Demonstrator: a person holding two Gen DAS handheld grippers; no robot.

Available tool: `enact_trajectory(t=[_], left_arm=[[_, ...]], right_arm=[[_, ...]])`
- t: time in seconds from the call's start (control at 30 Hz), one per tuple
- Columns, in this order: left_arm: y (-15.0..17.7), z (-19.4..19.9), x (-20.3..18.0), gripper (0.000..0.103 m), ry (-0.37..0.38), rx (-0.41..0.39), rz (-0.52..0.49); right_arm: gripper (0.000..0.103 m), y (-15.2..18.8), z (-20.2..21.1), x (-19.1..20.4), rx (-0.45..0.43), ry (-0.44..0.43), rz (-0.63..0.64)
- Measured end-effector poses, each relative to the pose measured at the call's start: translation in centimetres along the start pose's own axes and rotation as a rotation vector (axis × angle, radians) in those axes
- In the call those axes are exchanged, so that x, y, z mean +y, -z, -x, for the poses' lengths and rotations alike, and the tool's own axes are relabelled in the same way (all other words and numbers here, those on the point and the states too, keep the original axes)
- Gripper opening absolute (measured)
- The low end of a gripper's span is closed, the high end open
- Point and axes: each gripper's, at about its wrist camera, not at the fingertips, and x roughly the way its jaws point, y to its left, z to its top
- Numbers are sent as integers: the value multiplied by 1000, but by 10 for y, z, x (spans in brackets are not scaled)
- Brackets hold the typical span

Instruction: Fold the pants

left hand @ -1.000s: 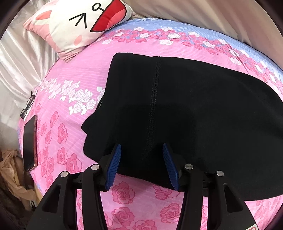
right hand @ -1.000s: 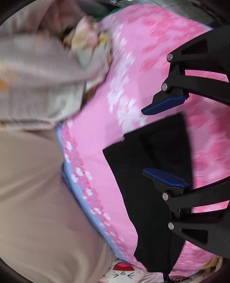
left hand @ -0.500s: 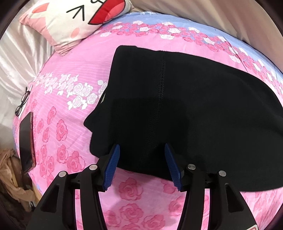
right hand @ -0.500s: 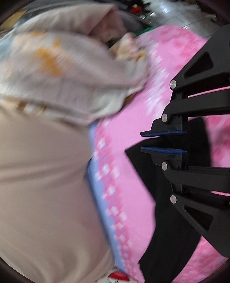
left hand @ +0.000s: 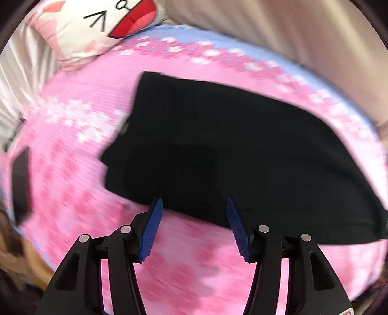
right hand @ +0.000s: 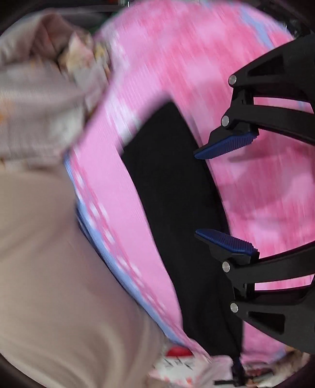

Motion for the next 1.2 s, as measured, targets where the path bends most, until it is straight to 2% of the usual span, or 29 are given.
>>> enact_trajectory(t=[0.1,0.13,0.17,0.23,0.33,0.47,0.6,0.7,0.73,0.77,0.8,0.83,0.9,0.97,1.0,1.07,1.1,1.13,1.2], left_arm=[[19,9,-26,67,160,-22,-3],[27,4,-39,67,222,-12,-1],[32,-1,-49,67,250,2,-9],[38,-16,-66,67,273,25,-32],[41,-37,-82,67,267,40,-26],[31,-40,-82,69,326,4,51],[20,-49,-75,70,367,33,86],[15,-51,-75,66,375,44,84],[10,-54,-76,59,369,41,78],[10,-54,-76,52,341,38,67],[10,-53,-75,39,320,38,59],[9,-52,-70,33,317,44,67],[10,-50,-58,27,358,62,92],[14,-43,-44,26,394,67,98],[16,-38,-40,26,375,54,90],[20,-25,-31,26,288,-4,57],[20,-22,-29,27,256,-19,43],[19,-21,-26,27,220,-29,38],[17,-17,-19,28,207,-37,39]], right_arm=[[58,16,-21,48,49,-104,36],[58,24,-33,70,75,-125,57],[58,28,-39,81,99,-139,68],[58,37,-59,104,143,-175,65],[59,44,-75,128,169,-214,49],[59,43,-92,153,191,-292,18],[59,48,-112,172,236,-318,-2],[58,45,-122,186,218,-310,2],[54,42,-127,191,210,-313,-9],[24,41,-131,192,208,-303,-8],[5,39,-135,194,207,-283,-4],[4,40,-132,196,187,-294,-11],[4,41,-115,204,166,-310,20],[4,47,-78,210,132,-353,66],[4,52,-65,211,122,-347,94],[5,68,-70,202,203,-304,137],[10,82,-85,194,284,-221,164],[10,88,-89,188,304,-187,153],[12,92,-73,190,265,-206,147]])
